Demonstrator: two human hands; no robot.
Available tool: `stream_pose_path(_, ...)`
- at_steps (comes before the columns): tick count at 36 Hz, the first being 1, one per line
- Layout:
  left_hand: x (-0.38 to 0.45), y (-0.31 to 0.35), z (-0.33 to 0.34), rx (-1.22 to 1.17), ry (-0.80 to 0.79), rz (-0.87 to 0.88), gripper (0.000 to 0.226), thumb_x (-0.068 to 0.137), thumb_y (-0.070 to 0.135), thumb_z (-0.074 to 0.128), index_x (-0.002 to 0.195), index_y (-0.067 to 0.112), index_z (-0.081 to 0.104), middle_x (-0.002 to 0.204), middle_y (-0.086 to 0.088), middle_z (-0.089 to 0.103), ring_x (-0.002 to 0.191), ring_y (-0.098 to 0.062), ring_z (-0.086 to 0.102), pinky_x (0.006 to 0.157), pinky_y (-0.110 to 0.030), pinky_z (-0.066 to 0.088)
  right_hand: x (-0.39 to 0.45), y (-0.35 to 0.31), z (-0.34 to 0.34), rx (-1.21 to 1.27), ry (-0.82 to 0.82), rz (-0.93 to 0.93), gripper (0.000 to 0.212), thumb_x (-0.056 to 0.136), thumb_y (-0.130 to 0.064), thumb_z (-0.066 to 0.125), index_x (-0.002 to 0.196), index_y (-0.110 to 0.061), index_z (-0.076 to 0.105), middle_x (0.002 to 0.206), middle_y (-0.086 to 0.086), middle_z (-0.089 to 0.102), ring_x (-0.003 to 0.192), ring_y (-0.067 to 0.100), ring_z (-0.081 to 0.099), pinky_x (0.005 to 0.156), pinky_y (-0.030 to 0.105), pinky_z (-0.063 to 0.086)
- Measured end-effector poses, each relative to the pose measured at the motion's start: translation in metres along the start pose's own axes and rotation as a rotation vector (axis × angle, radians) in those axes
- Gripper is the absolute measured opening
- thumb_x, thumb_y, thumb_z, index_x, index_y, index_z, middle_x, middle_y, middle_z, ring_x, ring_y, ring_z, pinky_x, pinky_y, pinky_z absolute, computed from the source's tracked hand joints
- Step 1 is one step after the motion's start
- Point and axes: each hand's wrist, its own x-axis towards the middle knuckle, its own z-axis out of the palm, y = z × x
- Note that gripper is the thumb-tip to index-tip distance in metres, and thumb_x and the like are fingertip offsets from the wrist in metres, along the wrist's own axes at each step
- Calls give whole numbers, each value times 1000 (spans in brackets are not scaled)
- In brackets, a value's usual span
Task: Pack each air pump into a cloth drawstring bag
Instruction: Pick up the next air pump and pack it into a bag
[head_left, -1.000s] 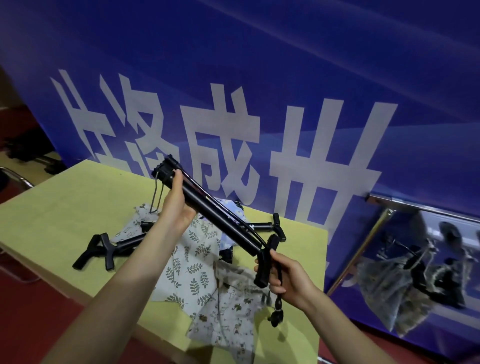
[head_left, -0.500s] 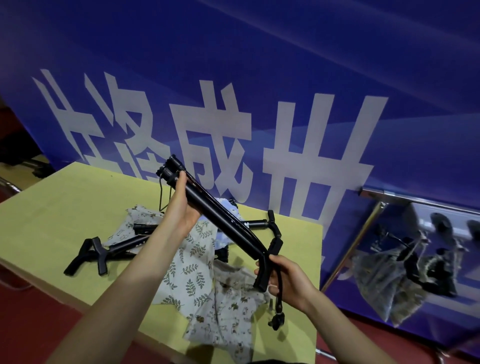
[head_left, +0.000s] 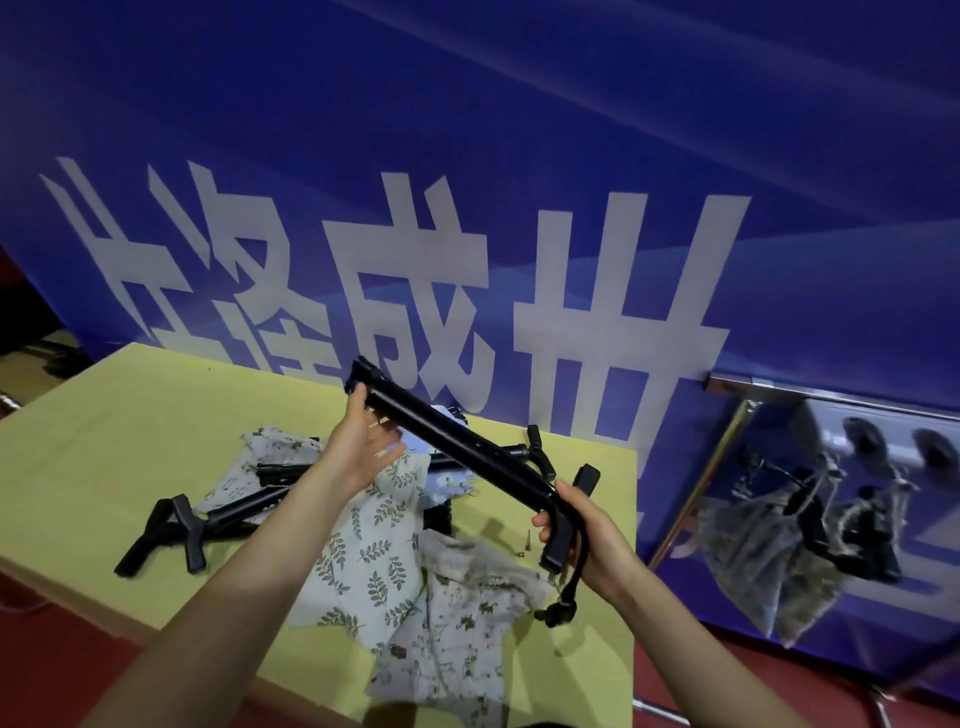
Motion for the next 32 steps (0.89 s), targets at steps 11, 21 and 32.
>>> stream_pose_path(11,12,-9,-40,214,456,167,46,96,51,37,114,14,56,106,-4,54,105,-23,48,94,-41,38,-5,2,-18,7,9,28,40,95,-36,51,117,-4,60,66,9,58,52,15,52,49,22,46)
stream_pose_path(21,2,1,-34,-578,13,-78,65,89,64,48,108,2,57,121,-19,60,112,-33,60,98,-47,47,-2,6,-11,-201,-78,141,57,81,-49,60,119,-6,59,77,10,67,68,20,64,57,29,34)
stream_pose_path(32,-13,-4,2,-367,-186,100,36,97,41,43,115,13,56,119,-13,62,105,-26,57,97,-42,42,10,9,-18,-132,146,310,44,92,-51,54,110,-10,57,64,4,60,42,10,52,34,19,34)
